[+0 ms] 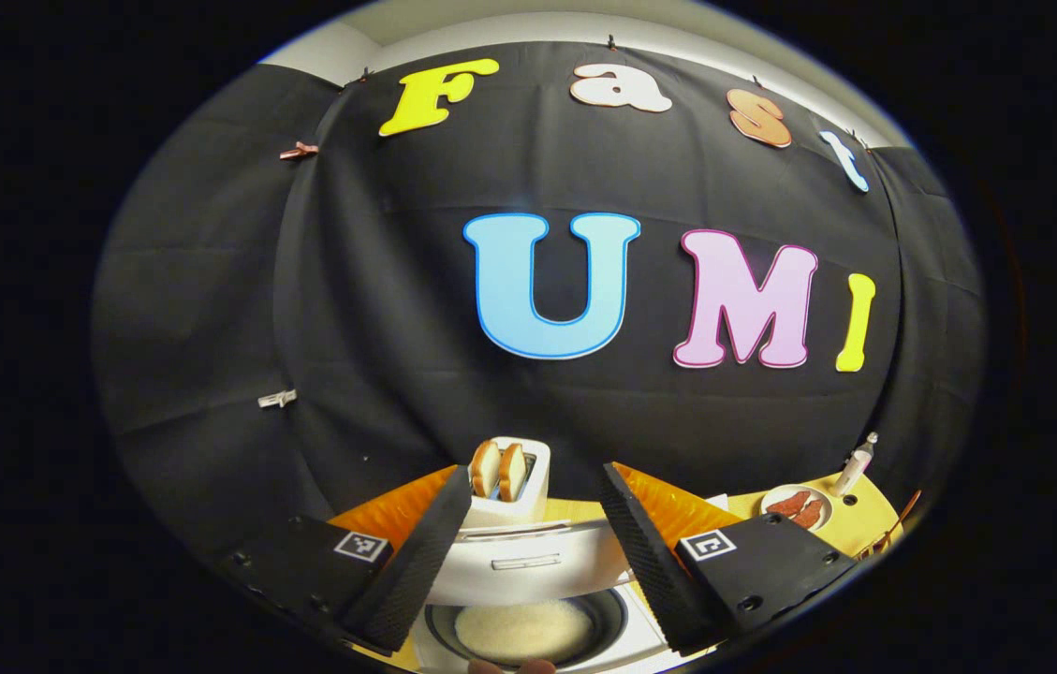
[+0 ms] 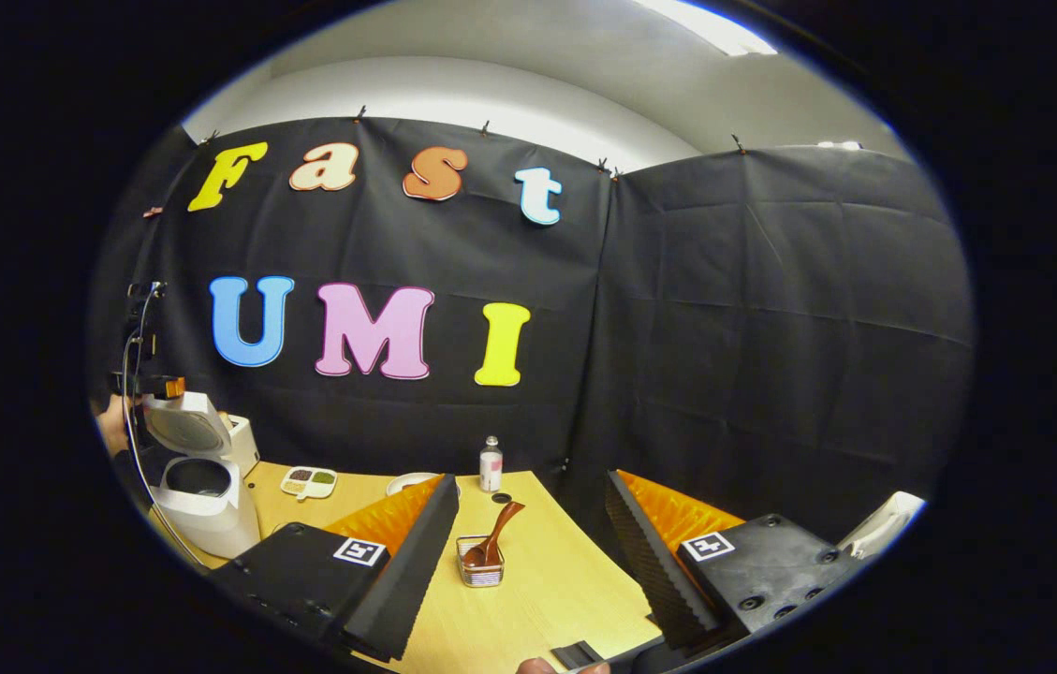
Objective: Close the left gripper, press the button to open the rice cooker; take a wooden spoon from the chopstick holder with the right hand, scoop a spoonful of rice and pour it into the rice cooker, then put the wooden spoon back into the chopstick holder.
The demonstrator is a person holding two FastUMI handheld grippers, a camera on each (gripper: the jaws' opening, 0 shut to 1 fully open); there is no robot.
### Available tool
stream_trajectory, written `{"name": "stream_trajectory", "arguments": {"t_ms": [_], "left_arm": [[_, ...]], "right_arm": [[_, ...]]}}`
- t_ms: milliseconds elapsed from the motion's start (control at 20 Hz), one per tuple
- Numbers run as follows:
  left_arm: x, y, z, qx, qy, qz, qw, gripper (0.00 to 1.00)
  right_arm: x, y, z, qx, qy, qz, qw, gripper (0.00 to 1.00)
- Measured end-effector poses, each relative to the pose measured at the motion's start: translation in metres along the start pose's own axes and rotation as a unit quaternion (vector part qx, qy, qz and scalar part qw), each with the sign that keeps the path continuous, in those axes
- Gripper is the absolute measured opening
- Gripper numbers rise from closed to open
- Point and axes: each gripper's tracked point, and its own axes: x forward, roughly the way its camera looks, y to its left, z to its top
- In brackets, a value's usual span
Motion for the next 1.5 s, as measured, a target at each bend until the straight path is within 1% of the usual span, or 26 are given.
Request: {"name": "stream_trajectory", "arguments": {"t_ms": [150, 300, 400, 500, 650, 1100, 1250, 1300, 1350, 1450, 1500], "left_arm": [[-0.02, -0.006, -0.034, -0.007, 0.019, 0.01, 1.0, 0.97], [-0.033, -0.011, -0.066, -0.009, 0.047, 0.016, 0.999, 0.96], [-0.041, -0.009, -0.082, -0.013, 0.058, 0.021, 0.998, 0.98], [-0.05, -0.008, -0.091, -0.015, 0.064, 0.026, 0.997, 0.98], [-0.055, -0.01, -0.107, -0.002, 0.076, 0.029, 0.997, 0.98], [-0.07, -0.011, -0.167, 0.003, 0.121, 0.039, 0.992, 0.99], [-0.073, -0.01, -0.175, 0.004, 0.125, 0.041, 0.991, 1.0], [-0.076, -0.011, -0.184, 0.004, 0.137, 0.039, 0.99, 1.0], [-0.078, -0.011, -0.183, 0.009, 0.129, 0.037, 0.991, 1.0], [-0.076, -0.013, -0.184, 0.023, 0.132, 0.034, 0.99, 1.0], [-0.075, -0.012, -0.188, 0.022, 0.135, 0.035, 0.99, 1.0]], "right_arm": [[-0.002, 0.011, -0.002, -0.003, 0.002, 0.019, 1.0, 0.98], [-0.004, 0.013, -0.003, -0.005, 0.003, 0.028, 1.0, 0.98], [-0.006, 0.013, -0.003, -0.004, 0.002, 0.03, 1.0, 0.98], [-0.008, 0.011, -0.003, -0.004, 0.002, 0.03, 1.0, 0.98], [-0.01, 0.01, -0.006, 0.001, 0.005, 0.031, 1.0, 0.98], [-0.012, 0.005, -0.017, 0.003, 0.02, 0.033, 0.999, 0.98], [-0.008, 0.005, -0.017, 0.002, 0.02, 0.034, 0.999, 0.98], [-0.009, 0.006, -0.017, -0.001, 0.02, 0.035, 0.999, 0.98], [-0.008, 0.006, -0.017, -0.005, 0.02, 0.036, 0.999, 0.98], [-0.008, 0.011, -0.018, -0.006, 0.02, 0.04, 0.999, 0.98], [-0.007, 0.014, -0.018, -0.005, 0.02, 0.042, 0.999, 0.98]]}}
